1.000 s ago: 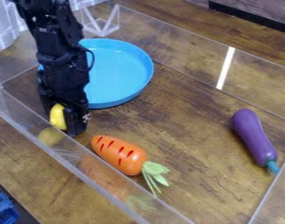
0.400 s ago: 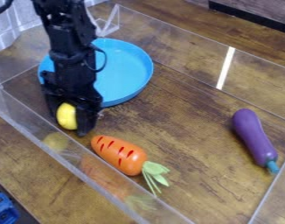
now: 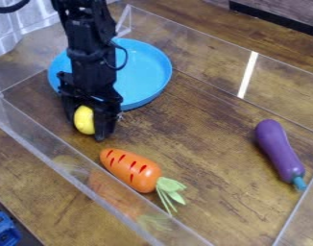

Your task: Put the lemon on the blue tray

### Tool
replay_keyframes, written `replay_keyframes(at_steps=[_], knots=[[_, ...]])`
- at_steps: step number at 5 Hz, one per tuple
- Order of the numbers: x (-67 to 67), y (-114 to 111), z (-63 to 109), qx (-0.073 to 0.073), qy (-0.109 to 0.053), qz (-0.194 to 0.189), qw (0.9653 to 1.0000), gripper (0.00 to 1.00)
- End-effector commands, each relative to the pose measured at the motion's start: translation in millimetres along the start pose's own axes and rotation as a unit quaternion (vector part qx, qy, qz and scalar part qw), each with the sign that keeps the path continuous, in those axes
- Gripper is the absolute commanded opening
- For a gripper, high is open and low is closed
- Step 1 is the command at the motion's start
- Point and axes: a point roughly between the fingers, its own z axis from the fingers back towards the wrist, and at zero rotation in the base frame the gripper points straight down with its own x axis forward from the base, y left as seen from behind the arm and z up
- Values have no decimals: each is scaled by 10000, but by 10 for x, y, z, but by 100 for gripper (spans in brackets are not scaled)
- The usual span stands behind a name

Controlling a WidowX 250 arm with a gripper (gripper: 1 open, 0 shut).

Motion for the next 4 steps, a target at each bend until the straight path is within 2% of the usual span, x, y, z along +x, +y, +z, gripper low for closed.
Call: replay_keyframes(at_steps=[1,3,4], knots=[[86,172,54,25,-91,256,9996,0],[132,333,51,-31,-16,641,9979,0],[231,362,219,14,-115,879,9961,0]])
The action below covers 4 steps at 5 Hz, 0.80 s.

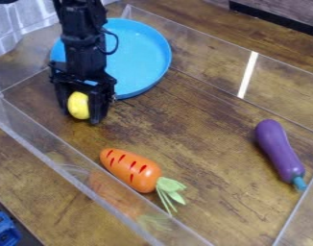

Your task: Put the lemon on the blue tray

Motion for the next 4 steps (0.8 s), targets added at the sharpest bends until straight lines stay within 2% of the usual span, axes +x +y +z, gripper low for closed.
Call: replay_keyframes(at_steps=[1,2,3,4], knots=[[132,-53,305,91,-409,447,9981,0],[151,-185,409,92,-468,749,9960,0],[253,-200,576,48,-601,440,9972,0],[345,-198,682,-78,-763,252,9967,0]])
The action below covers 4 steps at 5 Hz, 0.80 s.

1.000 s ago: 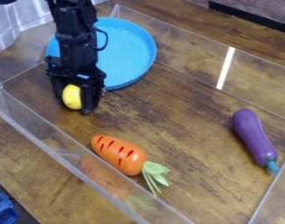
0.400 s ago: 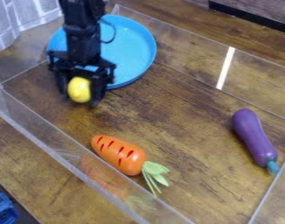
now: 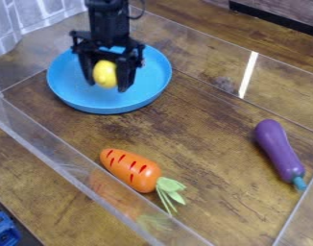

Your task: Put the lemon on the blue tray

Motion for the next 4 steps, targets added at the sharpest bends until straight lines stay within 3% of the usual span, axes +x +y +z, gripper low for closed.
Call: replay_keyframes(at_steps=[1,2,3,4], knots=[[251,38,218,-29,-578,-111,9983,0],[387,-54,170,-85,-657,-646,9957,0],[506,-133,127,-106,-704,-1138,9910,0],[613,-90,166,-73,-733,-1214,9899,0]])
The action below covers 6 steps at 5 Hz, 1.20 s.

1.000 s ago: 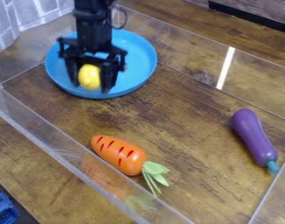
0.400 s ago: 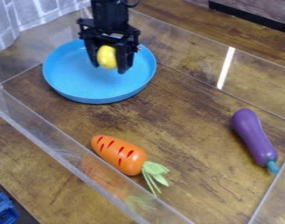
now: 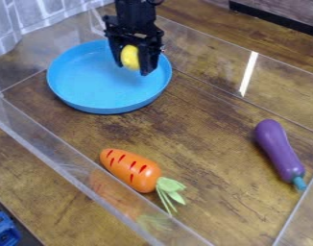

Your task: Put the lemon on the blue tray

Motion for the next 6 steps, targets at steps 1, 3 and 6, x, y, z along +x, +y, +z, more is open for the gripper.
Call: replay_keyframes(at_steps=[1,3,6], knots=[[203,113,233,146,-329,-130,9993,0],[313,300,-5,141,-335,-792,9962,0],[487,273,37,134,-342,-1701,9847,0]])
